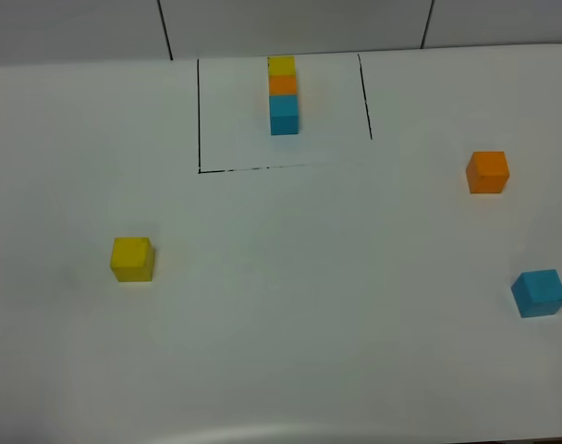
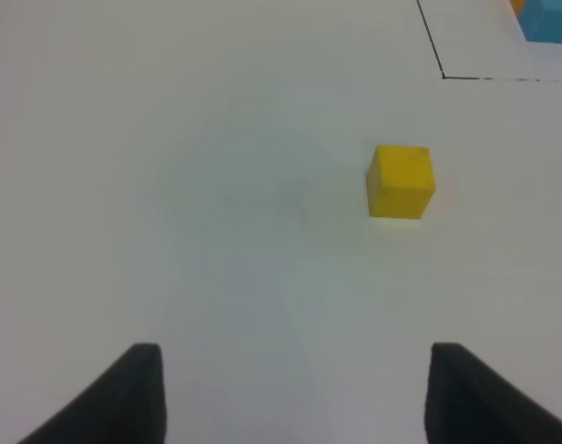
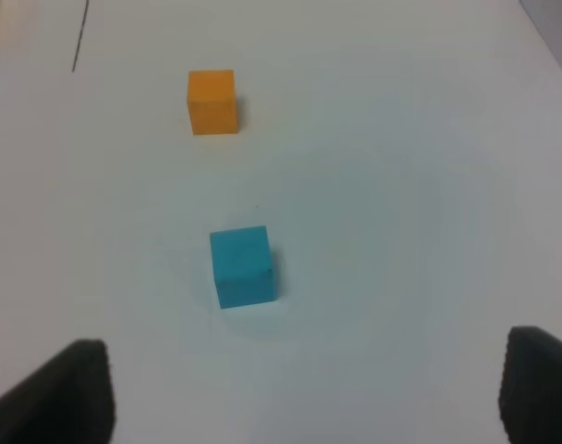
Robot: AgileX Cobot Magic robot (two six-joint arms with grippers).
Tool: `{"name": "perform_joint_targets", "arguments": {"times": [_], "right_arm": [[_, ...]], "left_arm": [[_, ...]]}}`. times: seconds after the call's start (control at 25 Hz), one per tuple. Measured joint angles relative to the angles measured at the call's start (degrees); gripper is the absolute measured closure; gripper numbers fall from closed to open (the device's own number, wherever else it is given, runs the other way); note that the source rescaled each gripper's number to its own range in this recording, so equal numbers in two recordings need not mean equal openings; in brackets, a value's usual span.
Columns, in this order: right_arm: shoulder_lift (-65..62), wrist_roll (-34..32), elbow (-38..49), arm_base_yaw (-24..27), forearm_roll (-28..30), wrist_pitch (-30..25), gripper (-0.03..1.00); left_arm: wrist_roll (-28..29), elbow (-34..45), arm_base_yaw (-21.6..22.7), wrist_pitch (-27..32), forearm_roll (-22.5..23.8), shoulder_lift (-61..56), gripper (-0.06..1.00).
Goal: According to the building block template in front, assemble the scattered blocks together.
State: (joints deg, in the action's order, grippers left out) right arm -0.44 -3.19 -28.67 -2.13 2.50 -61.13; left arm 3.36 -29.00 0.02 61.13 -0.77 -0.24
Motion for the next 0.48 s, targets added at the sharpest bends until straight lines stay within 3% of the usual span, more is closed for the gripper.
{"name": "perform_joint_targets", "arguments": {"times": [0.48], "right_arm": [[0.0,0.0,0.0,0.0,0.0,0.0,0.26]], "left_arm": [[0.1,0.0,0.0,0.0,0.0,0.0,0.63]]}}
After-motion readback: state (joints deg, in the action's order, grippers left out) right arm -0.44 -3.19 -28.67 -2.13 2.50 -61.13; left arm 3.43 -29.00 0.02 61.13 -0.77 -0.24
